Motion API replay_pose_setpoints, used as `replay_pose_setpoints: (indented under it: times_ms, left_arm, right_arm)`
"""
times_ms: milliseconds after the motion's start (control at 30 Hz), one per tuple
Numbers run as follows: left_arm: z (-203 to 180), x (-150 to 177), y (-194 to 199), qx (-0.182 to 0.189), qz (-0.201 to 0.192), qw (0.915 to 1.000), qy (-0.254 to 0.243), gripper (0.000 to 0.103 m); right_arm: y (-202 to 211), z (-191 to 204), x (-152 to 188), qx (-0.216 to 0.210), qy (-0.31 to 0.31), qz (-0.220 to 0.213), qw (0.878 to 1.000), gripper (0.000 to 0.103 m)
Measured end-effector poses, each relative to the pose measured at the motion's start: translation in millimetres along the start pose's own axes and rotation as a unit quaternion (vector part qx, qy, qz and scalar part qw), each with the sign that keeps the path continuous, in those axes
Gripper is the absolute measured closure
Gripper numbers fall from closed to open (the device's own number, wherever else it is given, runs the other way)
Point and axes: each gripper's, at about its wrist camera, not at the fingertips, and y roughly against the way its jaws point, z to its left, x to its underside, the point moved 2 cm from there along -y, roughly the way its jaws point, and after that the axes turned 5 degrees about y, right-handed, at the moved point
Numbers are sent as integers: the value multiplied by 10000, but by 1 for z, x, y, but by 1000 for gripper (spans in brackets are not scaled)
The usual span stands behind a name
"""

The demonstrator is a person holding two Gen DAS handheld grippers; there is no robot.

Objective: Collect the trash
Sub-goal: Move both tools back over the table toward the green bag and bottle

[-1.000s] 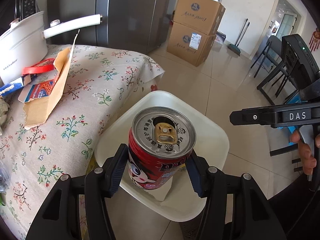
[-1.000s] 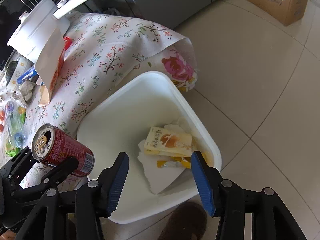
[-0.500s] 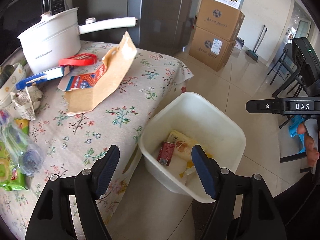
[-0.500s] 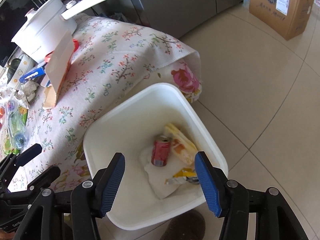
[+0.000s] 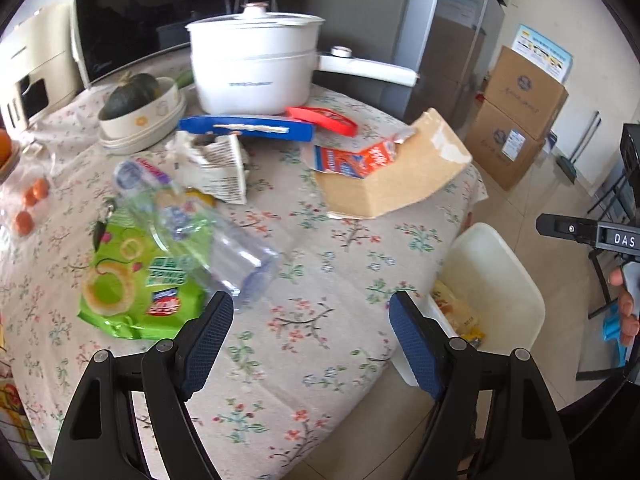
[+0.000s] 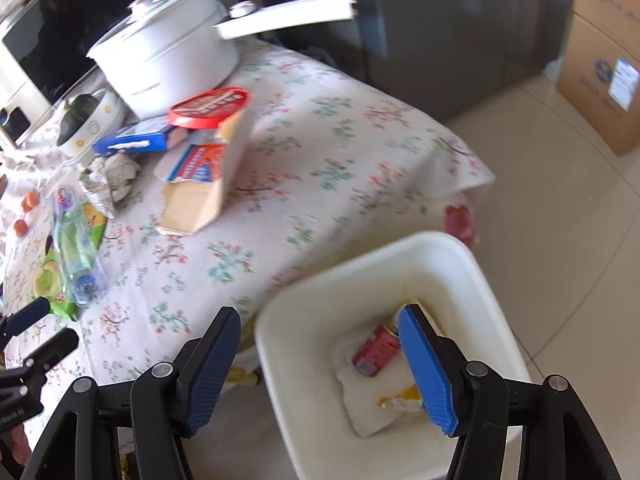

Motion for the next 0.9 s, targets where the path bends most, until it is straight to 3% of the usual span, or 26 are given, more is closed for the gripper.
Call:
replay_pose_setpoints:
  times_ms: [300, 533, 633, 900]
  left_arm:
    - [99, -11, 19, -608, -35, 9954, 738, 21]
    - [156, -21, 18, -842, 415, 9914, 910, 21]
    - [179, -21, 11, -789, 414, 9903, 1067, 21]
    - [223, -24, -26, -81, 526, 9805, 1893, 22]
  right_arm:
    - [-30, 89, -29, -318, 679, -6, 9972, 30]
    - [-58, 157, -47, -528, 1142, 59, 9920, 28]
    - [-74, 188, -56, -587, 1394, 114, 9884, 27]
    - [-128, 258, -68, -777, 1783, 424, 9800, 26]
